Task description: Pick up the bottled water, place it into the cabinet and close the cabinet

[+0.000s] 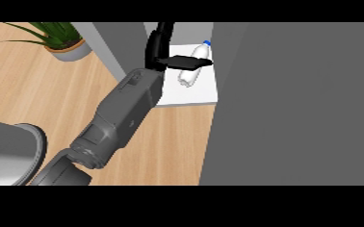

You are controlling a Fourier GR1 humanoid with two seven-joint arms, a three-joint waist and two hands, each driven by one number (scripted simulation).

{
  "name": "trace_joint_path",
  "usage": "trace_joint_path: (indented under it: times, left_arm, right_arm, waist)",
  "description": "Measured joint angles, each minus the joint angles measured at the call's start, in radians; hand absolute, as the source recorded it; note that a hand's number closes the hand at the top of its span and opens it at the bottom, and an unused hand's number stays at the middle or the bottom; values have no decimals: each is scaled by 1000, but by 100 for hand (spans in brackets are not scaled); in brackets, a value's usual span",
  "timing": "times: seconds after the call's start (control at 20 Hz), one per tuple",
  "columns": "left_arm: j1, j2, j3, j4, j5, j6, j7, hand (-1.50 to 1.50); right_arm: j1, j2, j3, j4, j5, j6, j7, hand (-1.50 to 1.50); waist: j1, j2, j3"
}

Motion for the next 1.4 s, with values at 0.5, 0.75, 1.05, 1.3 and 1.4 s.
trace_joint_path:
  times: [0.5, 0.75, 1.05, 1.3, 1.4]
  left_arm:
    - [210, 2, -88, -335, 38, -9, 102, 150]
    - [376, 34, -139, -557, 17, 22, 162, 150]
    - [597, 93, -216, -807, -17, 65, 211, 150]
    - [784, 184, -259, -1076, -42, 107, 263, 150]
    - [860, 213, -264, -1150, -49, 109, 258, 150]
  right_arm:
    - [-14, -2, -11, -6, 4, -8, 51, -150]
    - [-41, -28, -3, -8, 12, -2, 70, -150]
    - [-77, -110, 38, -6, 23, 58, 136, 150]
    - [-120, -109, 115, -8, 22, 81, 227, 150]
    - [-147, -73, 166, 0, 25, 76, 257, 150]
  waist:
    - [54, -17, 0]
    - [68, -20, 0]
    - [76, -21, 0]
    - [76, -19, 0]
    - [74, -17, 0]
